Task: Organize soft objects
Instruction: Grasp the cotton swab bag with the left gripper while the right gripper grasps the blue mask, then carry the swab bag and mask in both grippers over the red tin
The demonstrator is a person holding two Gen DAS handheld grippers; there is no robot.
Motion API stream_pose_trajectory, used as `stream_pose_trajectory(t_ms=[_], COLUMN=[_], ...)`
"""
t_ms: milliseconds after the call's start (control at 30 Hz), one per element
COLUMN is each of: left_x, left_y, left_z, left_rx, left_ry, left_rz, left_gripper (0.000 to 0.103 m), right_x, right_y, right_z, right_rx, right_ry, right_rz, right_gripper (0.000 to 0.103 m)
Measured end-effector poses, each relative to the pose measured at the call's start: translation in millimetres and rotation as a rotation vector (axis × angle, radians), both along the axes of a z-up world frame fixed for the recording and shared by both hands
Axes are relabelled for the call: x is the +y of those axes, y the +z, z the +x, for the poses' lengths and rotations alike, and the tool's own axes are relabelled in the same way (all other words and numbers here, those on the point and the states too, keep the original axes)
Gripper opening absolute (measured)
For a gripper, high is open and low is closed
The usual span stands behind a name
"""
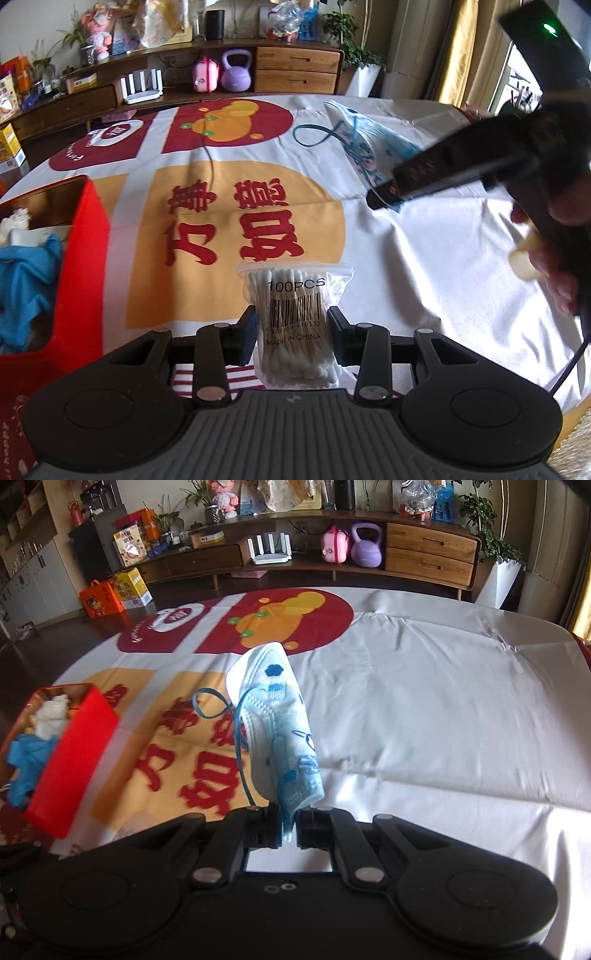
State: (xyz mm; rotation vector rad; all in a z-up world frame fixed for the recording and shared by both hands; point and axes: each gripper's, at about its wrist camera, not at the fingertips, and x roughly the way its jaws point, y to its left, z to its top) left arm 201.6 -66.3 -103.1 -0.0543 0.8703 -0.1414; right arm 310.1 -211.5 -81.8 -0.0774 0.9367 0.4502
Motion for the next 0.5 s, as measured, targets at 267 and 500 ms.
stream_pose_trajectory(t_ms=[267, 500], left_x=[25.7, 55.8], left_y=[26.8, 53.0], left_z=[-21.8, -42.5], left_rx=[-0.029, -0.084], left_ry=[0.045, 0.081], left_rz=[-0.025, -0.032], left_gripper=[0.039, 0.039], right_x=[14.1, 34.8], right_y=[25.3, 49.2], right_z=[-41.5, -75.9], right_rx=[-0.026, -0.043], right_ry=[0.05, 0.105], right_rz=[0.022, 0.054], right_gripper=[0.005, 0.006])
